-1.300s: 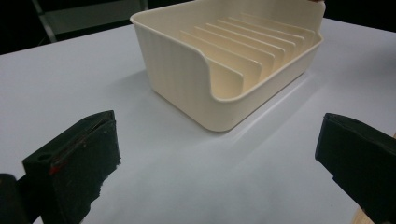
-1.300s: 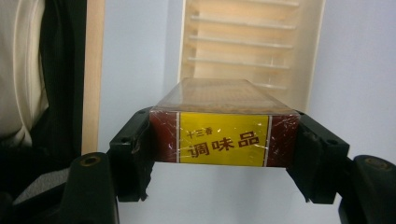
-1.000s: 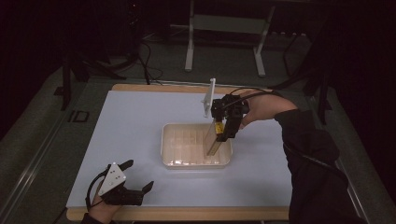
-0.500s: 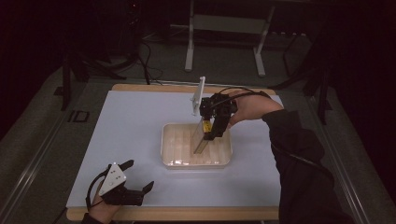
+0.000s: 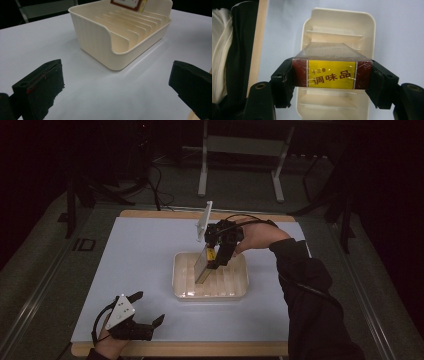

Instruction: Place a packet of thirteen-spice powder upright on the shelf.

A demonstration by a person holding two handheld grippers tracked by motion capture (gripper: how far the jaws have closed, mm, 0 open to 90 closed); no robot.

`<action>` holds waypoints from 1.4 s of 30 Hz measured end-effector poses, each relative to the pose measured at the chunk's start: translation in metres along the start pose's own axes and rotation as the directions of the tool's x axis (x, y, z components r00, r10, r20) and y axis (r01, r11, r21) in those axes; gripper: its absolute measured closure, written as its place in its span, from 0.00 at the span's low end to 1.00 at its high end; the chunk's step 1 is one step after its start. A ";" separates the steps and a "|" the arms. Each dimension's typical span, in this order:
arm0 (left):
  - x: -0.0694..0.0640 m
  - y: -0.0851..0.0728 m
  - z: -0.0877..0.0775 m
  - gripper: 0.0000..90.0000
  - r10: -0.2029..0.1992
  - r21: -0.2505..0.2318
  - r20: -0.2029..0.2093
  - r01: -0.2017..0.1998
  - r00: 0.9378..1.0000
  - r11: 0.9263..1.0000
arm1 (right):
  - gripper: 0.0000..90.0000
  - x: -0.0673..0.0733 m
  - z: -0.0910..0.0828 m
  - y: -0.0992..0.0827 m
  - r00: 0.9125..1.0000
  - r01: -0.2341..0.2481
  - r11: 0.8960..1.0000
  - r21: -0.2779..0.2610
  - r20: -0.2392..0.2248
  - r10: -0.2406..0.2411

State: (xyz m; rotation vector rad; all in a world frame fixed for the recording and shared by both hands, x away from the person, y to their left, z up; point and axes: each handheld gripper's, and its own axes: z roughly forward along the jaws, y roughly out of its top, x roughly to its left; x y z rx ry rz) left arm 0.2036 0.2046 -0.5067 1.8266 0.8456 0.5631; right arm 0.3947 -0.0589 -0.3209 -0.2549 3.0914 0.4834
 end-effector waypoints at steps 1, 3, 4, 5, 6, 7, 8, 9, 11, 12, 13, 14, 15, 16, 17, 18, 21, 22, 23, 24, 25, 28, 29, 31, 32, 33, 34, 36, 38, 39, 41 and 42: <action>0.000 0.000 0.000 0.00 0.001 -0.001 0.000 -0.001 1.000 1.000 | 0.36 -0.001 0.002 0.000 1.000 -0.001 1.000 -0.003 0.003 0.001; 0.000 0.000 0.000 0.00 -0.001 -0.001 -0.001 0.001 1.000 1.000 | 0.36 -0.003 0.006 -0.001 1.000 -0.006 1.000 0.000 -0.001 0.006; 0.000 0.000 0.000 0.00 -0.001 -0.001 -0.001 0.001 1.000 1.000 | 0.36 -0.004 0.007 -0.001 1.000 -0.007 1.000 -0.001 0.007 0.007; 0.000 0.000 0.000 0.00 -0.001 -0.001 -0.001 0.001 1.000 1.000 | 0.36 -0.005 0.009 -0.001 1.000 -0.013 1.000 -0.005 0.001 0.013; 0.000 0.000 0.000 0.00 -0.001 -0.001 -0.001 0.001 1.000 1.000 | 0.36 -0.006 0.010 -0.002 1.000 -0.010 1.000 -0.002 0.000 0.010; 0.000 0.000 0.000 0.00 0.000 -0.001 0.000 0.000 1.000 1.000 | 0.36 -0.006 0.012 -0.002 1.000 -0.013 1.000 -0.006 0.002 0.013; 0.000 0.000 0.000 0.00 -0.001 -0.001 -0.001 0.001 1.000 1.000 | 0.36 -0.007 0.013 -0.002 1.000 -0.019 1.000 0.000 -0.006 0.019; 0.000 0.000 0.000 0.00 -0.001 -0.001 -0.001 0.001 1.000 1.000 | 0.36 -0.006 0.015 -0.002 1.000 -0.014 1.000 0.007 -0.005 0.014; 0.000 0.000 0.000 0.00 0.000 -0.001 0.000 0.000 1.000 1.000 | 0.36 -0.008 0.018 -0.003 1.000 -0.016 1.000 0.012 -0.007 0.016; 0.000 0.000 0.000 0.00 -0.001 -0.001 0.000 0.001 1.000 1.000 | 0.36 -0.008 0.019 -0.004 1.000 -0.014 1.000 0.015 -0.004 0.014; 0.000 0.000 0.000 0.00 -0.002 -0.001 0.000 0.002 1.000 1.000 | 0.36 -0.009 0.020 -0.004 1.000 -0.019 1.000 0.016 -0.005 0.019; 0.000 0.000 0.000 0.00 -0.002 -0.001 0.000 0.002 1.000 1.000 | 0.36 -0.009 0.021 -0.005 1.000 -0.025 1.000 0.017 -0.007 0.025; 0.000 0.000 0.000 0.00 0.000 0.000 0.000 0.000 1.000 1.000 | 0.36 -0.010 0.022 -0.006 1.000 -0.024 1.000 0.017 -0.010 0.024; 0.000 0.000 0.000 0.00 -0.001 0.000 0.000 0.001 1.000 1.000 | 0.36 -0.010 0.023 -0.006 1.000 -0.028 0.999 0.018 -0.012 0.028; 0.000 0.000 0.000 0.00 -0.001 -0.001 0.000 0.001 1.000 1.000 | 0.36 -0.011 0.025 -0.006 0.999 -0.030 0.999 0.018 -0.012 0.031; 0.000 0.000 0.000 0.00 -0.001 -0.001 0.000 0.001 1.000 1.000 | 0.36 -0.011 0.026 -0.006 0.999 -0.031 0.999 0.020 -0.014 0.031; 0.000 0.000 0.000 0.00 0.000 0.000 0.000 0.000 1.000 1.000 | 0.36 -0.012 0.030 -0.006 0.999 -0.037 0.999 0.026 -0.019 0.038; 0.000 0.000 0.000 0.00 0.000 -0.001 0.000 0.000 1.000 1.000 | 0.36 -0.012 0.031 -0.006 0.999 -0.032 0.999 0.026 -0.017 0.033; 0.000 0.000 0.000 0.00 0.000 0.000 0.000 0.000 1.000 1.000 | 0.36 -0.012 0.032 -0.005 0.999 -0.034 0.999 0.027 -0.019 0.034; 0.000 0.000 0.000 0.00 0.000 0.001 0.001 0.000 1.000 1.000 | 0.36 -0.011 0.034 -0.005 0.999 -0.035 0.999 0.032 -0.027 0.036; 0.000 0.000 0.000 0.00 0.001 0.002 0.002 -0.001 1.000 1.000 | 0.36 -0.012 0.035 -0.005 0.999 -0.029 0.999 0.035 -0.027 0.030; 0.000 0.000 0.000 0.00 0.002 0.002 0.004 -0.002 1.000 1.000 | 0.36 -0.012 0.039 -0.003 0.999 -0.030 0.999 0.042 -0.027 0.031; 0.000 0.000 0.000 0.00 0.002 0.002 0.004 -0.002 1.000 1.000 | 0.36 -0.012 0.040 -0.003 0.999 -0.033 0.999 0.043 -0.029 0.034; 0.000 0.000 0.000 0.00 0.002 0.003 0.003 -0.002 1.000 1.000 | 0.36 -0.011 0.042 -0.003 0.999 -0.039 0.998 0.051 -0.033 0.041; 0.000 0.000 0.000 0.00 0.002 0.003 0.003 -0.002 1.000 1.000 | 0.36 -0.012 0.043 -0.003 0.999 -0.036 0.998 0.049 -0.034 0.037; 0.000 0.000 0.000 0.00 0.002 0.003 0.004 -0.002 1.000 1.000 | 0.35 -0.012 0.044 -0.002 0.999 -0.039 0.998 0.052 -0.035 0.041; 0.000 0.000 0.000 0.00 0.001 0.003 0.004 -0.001 1.000 1.000 | 0.36 -0.012 0.044 -0.002 0.999 -0.036 0.998 0.051 -0.036 0.038; 0.000 0.000 0.000 0.00 0.002 0.003 0.006 -0.002 1.000 1.000 | 0.36 -0.012 0.045 -0.002 0.998 -0.040 0.998 0.050 -0.037 0.041; 0.000 0.000 0.000 0.00 0.003 0.003 0.006 -0.003 1.000 1.000 | 0.35 -0.012 0.046 -0.002 0.998 -0.047 0.998 0.049 -0.036 0.049; 0.000 0.000 0.000 0.00 0.003 0.005 0.005 -0.003 1.000 1.000 | 0.36 -0.013 0.046 -0.002 0.998 -0.043 0.998 0.049 -0.037 0.045; 0.000 0.000 0.000 0.00 0.002 0.005 0.006 -0.002 1.000 1.000 | 0.35 -0.013 0.048 -0.003 0.998 -0.047 0.998 0.048 -0.037 0.049; 0.000 0.000 0.000 0.00 0.003 0.005 0.006 -0.003 1.000 1.000 | 0.36 -0.014 0.048 -0.003 0.998 -0.049 0.998 0.049 -0.037 0.051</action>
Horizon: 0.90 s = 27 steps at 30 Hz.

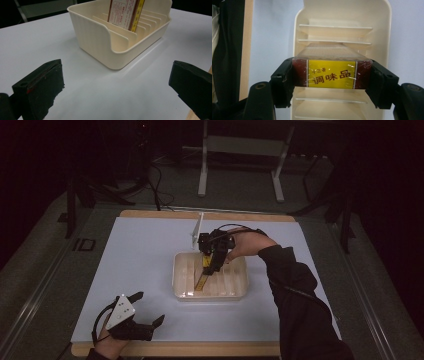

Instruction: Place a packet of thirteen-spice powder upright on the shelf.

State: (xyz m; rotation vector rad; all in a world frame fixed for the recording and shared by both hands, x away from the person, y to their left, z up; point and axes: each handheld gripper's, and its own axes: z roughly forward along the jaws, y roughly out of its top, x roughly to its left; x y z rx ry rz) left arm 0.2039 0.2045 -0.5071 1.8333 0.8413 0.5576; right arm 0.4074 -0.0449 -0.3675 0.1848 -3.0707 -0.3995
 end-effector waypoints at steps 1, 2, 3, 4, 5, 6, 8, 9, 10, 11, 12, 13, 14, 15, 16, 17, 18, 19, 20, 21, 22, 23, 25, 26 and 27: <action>0.000 0.000 0.000 0.00 0.001 0.001 -0.001 -0.001 1.000 1.000 | 0.35 0.000 0.001 0.000 1.000 0.001 1.000 0.001 0.002 -0.001; 0.000 0.000 0.000 0.00 0.001 0.001 0.000 -0.001 1.000 1.000 | 0.35 0.000 0.002 0.000 1.000 0.003 1.000 -0.002 0.002 -0.003; 0.000 0.000 0.000 0.00 -0.001 0.000 0.000 0.001 1.000 1.000 | 0.35 0.000 0.003 0.000 1.000 0.004 1.000 -0.003 0.002 -0.004; 0.000 0.000 0.000 0.00 -0.001 0.000 0.000 0.001 1.000 1.000 | 0.35 0.000 0.003 0.001 1.000 0.003 1.000 -0.005 0.003 -0.003; 0.000 0.000 0.000 0.00 0.000 0.000 0.000 0.000 1.000 1.000 | 0.35 0.000 0.004 0.001 1.000 0.001 1.000 0.000 0.000 -0.001; 0.000 0.000 0.000 0.00 -0.001 0.001 0.001 0.001 1.000 1.000 | 0.35 -0.001 0.005 0.001 1.000 0.002 1.000 0.002 -0.002 -0.002; 0.000 0.000 0.000 0.00 0.000 0.001 0.001 0.000 1.000 1.000 | 0.35 -0.002 0.007 0.002 1.000 -0.004 1.000 0.002 -0.003 0.004; 0.000 0.000 0.000 0.00 -0.002 -0.002 0.001 0.002 1.000 1.000 | 0.35 -0.002 0.009 0.002 1.000 -0.005 1.000 0.004 -0.002 0.005; 0.000 0.000 0.000 0.00 -0.003 -0.002 0.001 0.003 1.000 1.000 | 0.35 -0.002 0.010 0.003 1.000 -0.001 1.000 0.003 -0.003 0.001; 0.000 0.000 0.000 0.00 -0.003 -0.002 0.000 0.003 1.000 1.000 | 0.35 -0.002 0.012 0.003 1.000 -0.005 1.000 0.002 -0.004 0.005; 0.000 0.000 0.000 0.00 -0.003 -0.002 0.001 0.003 1.000 1.000 | 0.35 -0.002 0.013 0.003 1.000 -0.008 1.000 0.005 -0.005 0.008; 0.000 0.000 0.000 0.00 -0.002 -0.002 0.002 0.002 1.000 1.000 | 0.35 -0.002 0.014 0.004 1.000 -0.010 1.000 0.007 -0.004 0.010; 0.000 0.000 0.000 0.00 -0.001 -0.002 0.002 0.001 1.000 1.000 | 0.35 -0.003 0.016 0.004 1.000 -0.007 1.000 0.004 -0.007 0.007; 0.000 0.000 0.000 0.00 -0.001 -0.001 0.001 0.001 1.000 1.000 | 0.35 -0.003 0.017 0.004 1.000 -0.011 1.000 0.003 -0.008 0.011; 0.000 0.000 0.000 0.00 -0.002 -0.001 0.002 0.002 1.000 1.000 | 0.35 -0.003 0.018 0.005 1.000 -0.010 1.000 0.002 -0.007 0.011; 0.000 0.000 0.000 0.00 -0.002 -0.001 0.002 0.002 1.000 1.000 | 0.35 -0.003 0.019 0.005 1.000 -0.011 1.000 0.004 -0.008 0.011; 0.000 0.000 0.000 0.00 -0.001 0.001 0.001 0.001 1.000 1.000 | 0.35 -0.003 0.020 0.006 1.000 -0.014 1.000 0.006 -0.007 0.014; 0.000 0.000 0.000 0.00 0.000 0.002 0.002 0.000 1.000 1.000 | 0.35 -0.003 0.022 0.006 1.000 -0.008 1.000 0.002 -0.005 0.008; 0.000 0.000 0.000 0.00 0.000 0.001 0.002 0.000 1.000 1.000 | 0.35 -0.002 0.023 0.007 1.000 -0.005 1.000 0.000 -0.003 0.005; 0.000 0.000 0.000 0.00 -0.001 0.001 0.002 0.001 1.000 1.000 | 0.35 -0.002 0.025 0.008 1.000 0.000 1.000 0.001 -0.001 0.000; 0.000 0.000 0.000 0.00 0.000 0.002 0.001 0.000 1.000 1.000 | 0.35 -0.001 0.026 0.008 1.000 0.007 1.000 0.003 -0.001 -0.007; 0.000 0.000 0.000 0.00 -0.001 0.001 0.001 0.001 1.000 1.000 | 0.35 -0.001 0.027 0.009 1.000 0.004 1.000 0.002 -0.002 -0.004; 0.000 0.000 0.000 0.00 -0.001 0.001 0.001 0.001 1.000 1.000 | 0.35 -0.001 0.030 0.010 1.000 0.006 1.000 0.005 -0.002 -0.006; 0.000 0.000 0.000 0.00 -0.001 0.001 0.001 0.001 1.000 1.000 | 0.35 0.000 0.031 0.011 1.000 0.006 1.000 0.007 -0.005 -0.006; 0.000 0.000 0.000 0.00 -0.001 0.001 0.001 0.001 1.000 1.000 | 0.35 0.000 0.033 0.011 1.000 0.009 1.000 0.010 -0.007 -0.009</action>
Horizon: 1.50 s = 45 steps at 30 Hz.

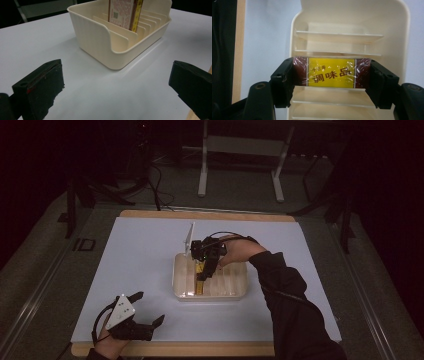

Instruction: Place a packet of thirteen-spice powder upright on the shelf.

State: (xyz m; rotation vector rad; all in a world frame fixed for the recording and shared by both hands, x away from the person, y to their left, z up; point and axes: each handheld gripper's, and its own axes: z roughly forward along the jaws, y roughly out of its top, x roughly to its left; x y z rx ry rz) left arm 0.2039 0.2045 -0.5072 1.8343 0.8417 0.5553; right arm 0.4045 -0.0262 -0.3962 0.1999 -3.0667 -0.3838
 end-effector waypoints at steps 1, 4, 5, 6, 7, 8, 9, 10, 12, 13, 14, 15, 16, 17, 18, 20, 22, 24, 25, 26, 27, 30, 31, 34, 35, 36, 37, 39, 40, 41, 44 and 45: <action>0.000 0.000 0.000 0.00 0.001 0.000 0.000 -0.001 1.000 1.000 | 0.35 0.000 0.001 0.000 1.000 -0.003 1.000 -0.001 -0.003 0.003; 0.000 0.000 0.000 0.00 0.000 -0.001 0.000 0.000 1.000 1.000 | 0.35 -0.001 0.005 -0.001 1.000 -0.010 1.000 -0.004 -0.009 0.010; 0.000 0.000 0.000 0.00 -0.002 -0.001 0.000 0.002 1.000 1.000 | 0.35 -0.001 0.007 -0.002 1.000 -0.012 1.000 -0.003 -0.010 0.012; 0.000 0.000 0.000 0.00 -0.001 0.000 0.000 0.001 1.000 1.000 | 0.35 -0.001 0.007 -0.002 1.000 -0.012 1.000 -0.008 -0.013 0.011; 0.000 0.000 0.000 0.00 0.000 0.002 0.000 0.000 1.000 1.000 | 0.35 -0.002 0.007 -0.002 1.000 -0.013 1.000 -0.009 -0.012 0.013; 0.000 0.000 0.000 0.00 -0.001 0.002 0.001 0.001 1.000 1.000 | 0.35 -0.001 0.007 -0.001 1.000 -0.007 1.000 -0.006 -0.011 0.007; 0.000 0.000 0.000 0.00 0.000 0.002 0.001 0.000 1.000 1.000 | 0.35 -0.001 0.008 0.000 1.000 -0.009 1.000 -0.005 -0.011 0.009; 0.000 0.000 0.000 0.00 -0.001 0.003 0.001 0.001 1.000 1.000 | 0.35 -0.001 0.008 0.000 1.000 -0.011 1.000 -0.002 -0.010 0.011; 0.000 0.000 0.000 0.00 -0.002 0.000 0.001 0.002 1.000 1.000 | 0.35 0.000 0.008 0.002 1.000 -0.012 1.000 0.000 -0.008 0.012; 0.000 0.000 0.000 0.00 -0.002 0.001 0.000 0.002 1.000 1.000 | 0.35 0.001 0.009 0.003 1.000 -0.013 1.000 0.000 -0.004 0.013; 0.000 0.000 0.000 0.00 -0.002 0.001 0.000 0.002 1.000 1.000 | 0.35 0.002 0.009 0.003 1.000 -0.010 1.000 0.005 -0.002 0.010; 0.000 0.000 0.000 0.00 -0.003 0.001 0.000 0.003 1.000 1.000 | 0.35 0.002 0.009 0.004 1.000 -0.016 1.000 0.011 0.001 0.016; 0.000 0.000 0.000 0.00 -0.002 0.002 0.002 0.002 1.000 1.000 | 0.34 0.002 0.009 0.005 1.000 -0.019 1.000 0.015 0.003 0.019; 0.000 0.000 0.000 0.00 0.000 0.003 0.002 0.000 1.000 1.000 | 0.34 0.002 0.008 0.006 1.000 -0.031 0.999 0.023 0.003 0.031; 0.000 0.000 0.000 0.00 0.000 0.003 0.003 0.000 1.000 1.000 | 0.34 0.002 0.009 0.006 1.000 -0.030 0.999 0.026 0.002 0.030; 0.000 0.000 0.000 0.00 -0.001 0.002 0.001 0.001 1.000 1.000 | 0.32 0.003 0.009 0.008 0.999 -0.035 0.999 0.032 0.007 0.035; 0.000 0.000 0.000 0.00 -0.003 0.001 0.001 0.003 1.000 1.000 | 0.31 0.002 0.009 0.009 1.000 -0.031 0.999 0.030 0.006 0.031; 0.000 0.000 0.000 0.00 -0.004 0.001 0.003 0.004 1.000 1.000 | 0.31 0.003 0.008 0.010 0.999 -0.033 0.999 0.019 -0.006 0.033; 0.000 0.000 0.000 0.00 -0.002 0.002 0.005 0.002 1.000 1.000 | 0.30 0.003 0.007 0.010 1.000 -0.028 1.000 0.013 -0.005 0.028; 0.000 0.000 0.000 0.00 0.000 0.003 0.006 0.000 1.000 1.000 | 0.30 0.003 0.006 0.011 0.999 -0.033 0.999 0.015 -0.006 0.033; 0.000 0.000 0.000 0.00 0.001 0.003 0.007 -0.001 1.000 1.000 | 0.30 0.003 0.005 0.011 0.999 -0.037 0.999 0.014 -0.003 0.037; 0.000 0.000 0.000 0.00 -0.002 0.001 0.006 0.002 1.000 1.000 | 0.29 0.003 0.000 0.010 0.999 -0.035 0.999 0.004 0.004 0.035; 0.000 0.000 0.001 0.00 -0.003 0.000 0.006 0.003 1.000 1.000 | 0.29 0.004 -0.002 0.010 0.999 -0.041 0.999 0.003 0.008 0.041; 0.000 0.000 0.001 0.00 0.000 0.001 0.007 0.000 1.000 1.000 | 0.29 0.005 -0.009 0.010 0.999 -0.032 0.999 -0.009 0.012 0.032; 0.000 0.000 0.001 0.00 0.000 0.002 0.006 0.000 1.000 1.000 | 0.29 0.006 -0.012 0.009 0.999 -0.033 0.999 -0.010 0.011 0.033; 0.000 0.000 0.001 0.00 -0.002 0.002 0.007 0.002 1.000 1.000 | 0.29 0.006 -0.014 0.009 1.000 -0.027 1.000 -0.014 0.012 0.027; 0.000 0.000 0.001 0.00 -0.002 0.001 0.007 0.002 1.000 1.000 | 0.29 0.006 -0.017 0.008 0.999 -0.035 0.999 -0.018 0.015 0.035; 0.000 0.000 0.001 0.00 -0.002 0.001 0.007 0.002 1.000 1.000 | 0.29 0.007 -0.022 0.006 0.999 -0.036 0.999 -0.024 0.015 0.036; 0.000 0.000 0.001 0.00 -0.002 0.001 0.006 0.002 1.000 1.000 | 0.29 0.008 -0.025 0.005 0.999 -0.037 0.999 -0.025 0.019 0.038; 0.000 0.000 0.001 0.00 -0.003 0.002 0.006 0.003 1.000 1.000 | 0.29 0.008 -0.028 0.003 0.999 -0.041 0.999 -0.029 0.017 0.042; 0.000 0.000 0.001 0.00 -0.006 -0.001 0.008 0.006 1.000 1.000 | 0.29 0.008 -0.036 -0.003 0.998 -0.052 0.997 -0.051 0.031 0.054; 0.000 0.000 0.001 0.00 -0.006 -0.001 0.007 0.006 1.000 1.000 | 0.29 0.008 -0.039 -0.005 0.998 -0.051 0.997 -0.058 0.038 0.053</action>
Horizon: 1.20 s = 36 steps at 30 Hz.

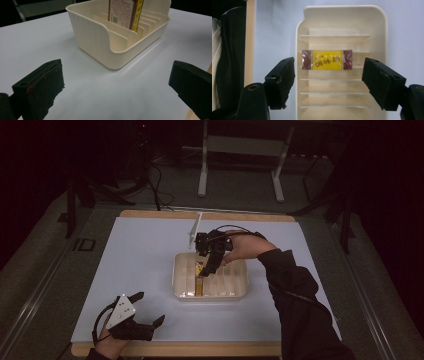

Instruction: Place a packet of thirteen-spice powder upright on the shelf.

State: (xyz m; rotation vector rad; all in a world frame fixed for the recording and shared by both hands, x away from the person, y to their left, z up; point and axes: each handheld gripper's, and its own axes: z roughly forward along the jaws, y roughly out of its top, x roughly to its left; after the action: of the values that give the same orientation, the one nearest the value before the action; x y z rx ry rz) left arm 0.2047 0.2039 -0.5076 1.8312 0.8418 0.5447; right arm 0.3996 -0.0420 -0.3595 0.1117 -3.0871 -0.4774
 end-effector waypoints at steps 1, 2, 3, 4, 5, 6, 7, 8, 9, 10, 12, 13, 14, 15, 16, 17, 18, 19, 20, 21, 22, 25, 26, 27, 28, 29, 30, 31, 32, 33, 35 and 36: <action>0.000 0.000 0.000 0.00 -0.001 0.000 0.000 0.001 1.000 1.000 | 0.29 0.000 -0.003 -0.002 1.000 -0.006 1.000 -0.005 0.005 0.006; 0.000 0.000 0.000 0.00 -0.001 0.001 0.000 0.001 1.000 1.000 | 0.29 0.000 -0.005 -0.004 1.000 -0.012 1.000 -0.007 0.006 0.012; 0.000 0.000 0.000 0.00 -0.002 0.001 0.000 0.002 1.000 1.000 | 0.29 0.000 -0.008 -0.006 1.000 -0.020 1.000 -0.009 0.013 0.020; 0.000 0.000 0.000 0.00 0.000 0.000 0.000 0.000 1.000 1.000 | 0.28 -0.001 -0.011 -0.009 1.000 -0.025 1.000 -0.012 0.019 0.025; 0.000 0.000 0.000 0.00 0.000 0.001 0.000 0.000 1.000 1.000 | 0.28 -0.001 -0.013 -0.011 0.999 -0.026 1.000 -0.016 0.023 0.026; 0.000 0.000 0.000 0.00 -0.001 0.001 -0.001 0.001 1.000 1.000 | 0.27 -0.001 -0.014 -0.014 0.999 -0.034 0.999 -0.015 0.031 0.034; 0.000 0.000 0.000 0.00 -0.002 0.001 -0.001 0.002 1.000 1.000 | 0.26 -0.002 -0.016 -0.017 0.999 -0.037 0.999 -0.018 0.038 0.037; 0.000 0.000 0.000 0.00 -0.002 0.001 -0.001 0.002 1.000 1.000 | 0.26 -0.003 -0.017 -0.021 0.998 -0.047 0.999 -0.016 0.042 0.047; 0.000 0.000 0.000 0.00 -0.002 0.002 0.000 0.002 1.000 1.000 | 0.26 -0.003 -0.019 -0.024 0.997 -0.056 0.998 -0.014 0.048 0.056; 0.000 0.000 0.000 0.00 -0.002 0.002 0.000 0.002 1.000 1.000 | 0.25 -0.004 -0.021 -0.028 0.997 -0.065 0.998 -0.016 0.049 0.066; 0.000 0.000 0.001 0.00 -0.002 0.002 0.000 0.002 1.000 1.000 | 0.22 -0.005 -0.023 -0.036 0.995 -0.083 0.996 -0.020 0.055 0.084; 0.000 0.000 0.001 0.00 -0.003 0.002 0.000 0.003 1.000 1.000 | 0.20 -0.006 -0.023 -0.040 0.994 -0.093 0.995 -0.021 0.062 0.095; 0.000 0.000 0.001 0.00 -0.002 0.002 -0.001 0.002 1.000 1.000 | 0.19 -0.006 -0.024 -0.044 0.992 -0.106 0.994 -0.017 0.070 0.107; 0.000 0.000 0.001 0.00 -0.002 0.003 -0.001 0.002 1.000 1.000 | 0.17 -0.007 -0.024 -0.048 0.990 -0.115 0.993 -0.020 0.073 0.117; 0.000 0.000 0.001 0.00 -0.003 0.004 0.000 0.003 1.000 1.000 | 0.16 -0.008 -0.025 -0.052 0.989 -0.124 0.992 -0.027 0.072 0.126; 0.000 0.000 0.001 0.00 -0.003 0.004 0.000 0.003 1.000 1.000 | 0.14 -0.008 -0.026 -0.056 0.986 -0.143 0.989 -0.030 0.077 0.145; 0.000 0.000 0.001 0.00 -0.005 0.003 0.000 0.005 1.000 1.000 | 0.14 -0.009 -0.026 -0.059 0.986 -0.143 0.989 -0.032 0.077 0.145; 0.000 0.000 0.001 0.00 -0.005 0.004 -0.001 0.005 1.000 1.000 | 0.13 -0.009 -0.027 -0.064 0.986 -0.147 0.989 -0.032 0.076 0.149; 0.000 0.000 0.001 0.00 -0.005 0.003 -0.001 0.005 1.000 1.000 | 0.13 -0.010 -0.027 -0.068 0.984 -0.154 0.987 -0.034 0.079 0.157; 0.000 0.000 0.001 0.00 -0.003 0.006 0.000 0.003 1.000 1.000 | 0.13 -0.010 -0.028 -0.072 0.982 -0.167 0.985 -0.034 0.085 0.169; 0.001 0.000 0.000 0.00 -0.002 0.007 -0.001 0.002 1.000 1.000 | 0.13 -0.011 -0.028 -0.076 0.979 -0.184 0.982 -0.034 0.085 0.187; 0.001 0.000 0.000 0.00 -0.006 0.005 -0.001 0.006 1.000 1.000 | 0.14 -0.013 -0.030 -0.090 0.969 -0.227 0.972 -0.061 0.085 0.231; 0.001 0.000 0.000 0.00 -0.005 0.006 -0.001 0.005 1.000 1.000 | 0.14 -0.014 -0.030 -0.096 0.965 -0.242 0.967 -0.074 0.081 0.248; 0.001 0.000 0.001 0.00 -0.006 0.006 -0.001 0.006 1.000 1.000 | 0.14 -0.014 -0.030 -0.100 0.964 -0.247 0.966 -0.077 0.084 0.253; 0.001 0.000 0.001 0.00 -0.006 0.006 -0.001 0.006 1.000 1.000 | 0.14 -0.014 -0.030 -0.100 0.964 -0.247 0.966 -0.077 0.084 0.253; 0.001 0.000 0.000 0.00 -0.006 0.005 0.000 0.006 1.000 1.000 | 0.14 -0.014 -0.029 -0.112 0.958 -0.261 0.962 -0.084 0.099 0.269; 0.001 0.000 0.000 0.00 -0.006 0.006 0.000 0.006 1.000 1.000 | 0.15 -0.014 -0.029 -0.116 0.955 -0.270 0.959 -0.087 0.102 0.278; 0.001 0.000 0.000 0.00 -0.007 0.006 0.000 0.007 1.000 1.000 | 0.15 -0.014 -0.028 -0.122 0.952 -0.278 0.956 -0.093 0.103 0.287; 0.001 0.000 0.001 0.00 -0.007 0.007 -0.001 0.007 1.000 1.000 | 0.15 -0.014 -0.027 -0.127 0.950 -0.286 0.954 -0.095 0.105 0.295; 0.001 0.000 0.001 0.00 -0.007 0.008 -0.001 0.007 1.000 1.000 | 0.15 -0.014 -0.026 -0.133 0.947 -0.292 0.952 -0.097 0.113 0.302; 0.000 0.000 0.001 0.00 -0.008 0.006 0.001 0.008 1.000 1.000 | 0.15 -0.014 -0.024 -0.143 0.941 -0.307 0.946 -0.104 0.115 0.318; 0.000 0.000 0.001 0.00 -0.008 0.007 0.002 0.008 1.000 1.000 | 0.16 -0.013 -0.023 -0.149 0.937 -0.313 0.944 -0.107 0.130 0.325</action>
State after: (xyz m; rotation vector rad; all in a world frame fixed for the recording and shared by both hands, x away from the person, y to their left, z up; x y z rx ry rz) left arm 0.2055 0.2034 -0.5081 1.8334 0.8508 0.5356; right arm 0.4236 -0.1892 -0.3829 -0.4399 -3.1268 -0.6226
